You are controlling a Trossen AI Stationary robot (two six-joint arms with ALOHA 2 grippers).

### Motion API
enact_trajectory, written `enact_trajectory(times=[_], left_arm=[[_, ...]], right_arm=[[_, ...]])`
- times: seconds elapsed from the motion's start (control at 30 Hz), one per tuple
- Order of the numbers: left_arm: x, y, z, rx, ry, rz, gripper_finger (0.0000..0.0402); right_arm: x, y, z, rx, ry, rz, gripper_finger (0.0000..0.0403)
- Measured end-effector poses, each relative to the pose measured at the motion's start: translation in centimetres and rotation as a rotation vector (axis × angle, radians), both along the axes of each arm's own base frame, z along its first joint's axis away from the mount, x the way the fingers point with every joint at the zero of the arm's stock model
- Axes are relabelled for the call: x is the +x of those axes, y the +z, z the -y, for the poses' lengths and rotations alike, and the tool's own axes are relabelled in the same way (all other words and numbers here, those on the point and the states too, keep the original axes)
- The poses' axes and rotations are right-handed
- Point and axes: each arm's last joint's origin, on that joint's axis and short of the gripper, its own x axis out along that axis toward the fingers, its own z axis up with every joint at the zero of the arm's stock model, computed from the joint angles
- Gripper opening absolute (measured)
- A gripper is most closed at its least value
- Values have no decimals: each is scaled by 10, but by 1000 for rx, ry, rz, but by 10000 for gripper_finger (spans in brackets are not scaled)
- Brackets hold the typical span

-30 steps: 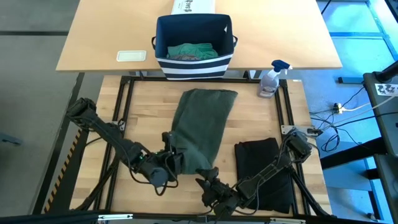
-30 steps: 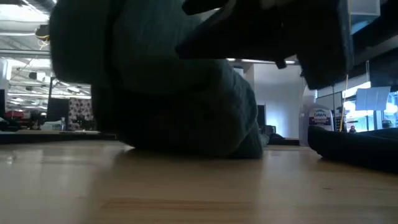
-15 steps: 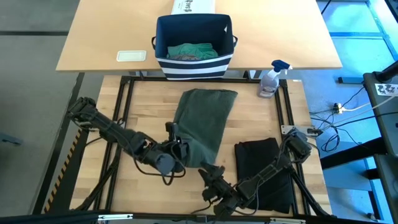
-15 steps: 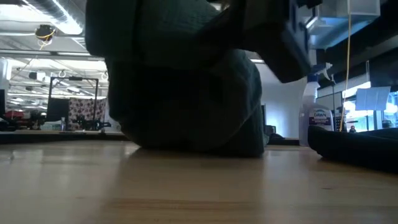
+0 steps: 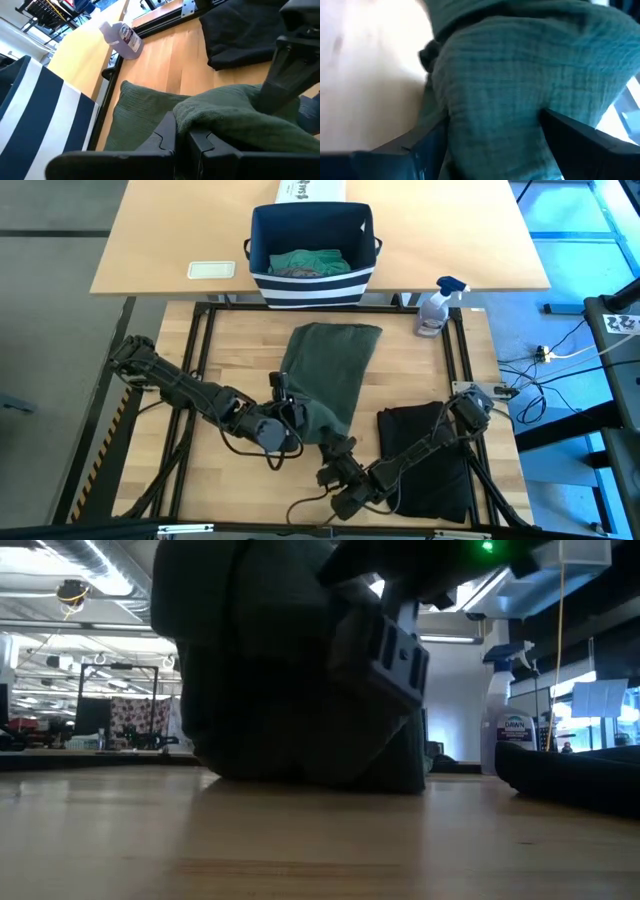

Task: Fold Laundry from Bin
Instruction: Fold the green polo shirt

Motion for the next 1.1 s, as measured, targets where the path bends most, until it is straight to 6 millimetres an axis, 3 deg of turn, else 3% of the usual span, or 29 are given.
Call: enact_trajectory(times=[0.27, 0.4, 0.57, 0.8, 0.97, 1.1], left_arm=[[1, 0, -3, 1, 10, 0, 0], [2, 0, -5, 0, 15, 0, 0], [1, 0, -5, 4, 15, -7, 0], [-12, -2, -10, 32, 28, -98, 0], [-34, -7, -10, 0, 24, -260, 0], [-51, -13, 3, -101, -49, -399, 0]], right_arm=[[7, 12, -2, 71, -6, 111, 307], [11, 20, -6, 107, 34, 147, 284], [12, 21, -6, 101, 30, 147, 207], [6, 24, -15, 104, 50, 156, 18], [-4, 35, -31, 154, 72, 233, 21], [-16, 51, -45, 213, 113, 297, 8]])
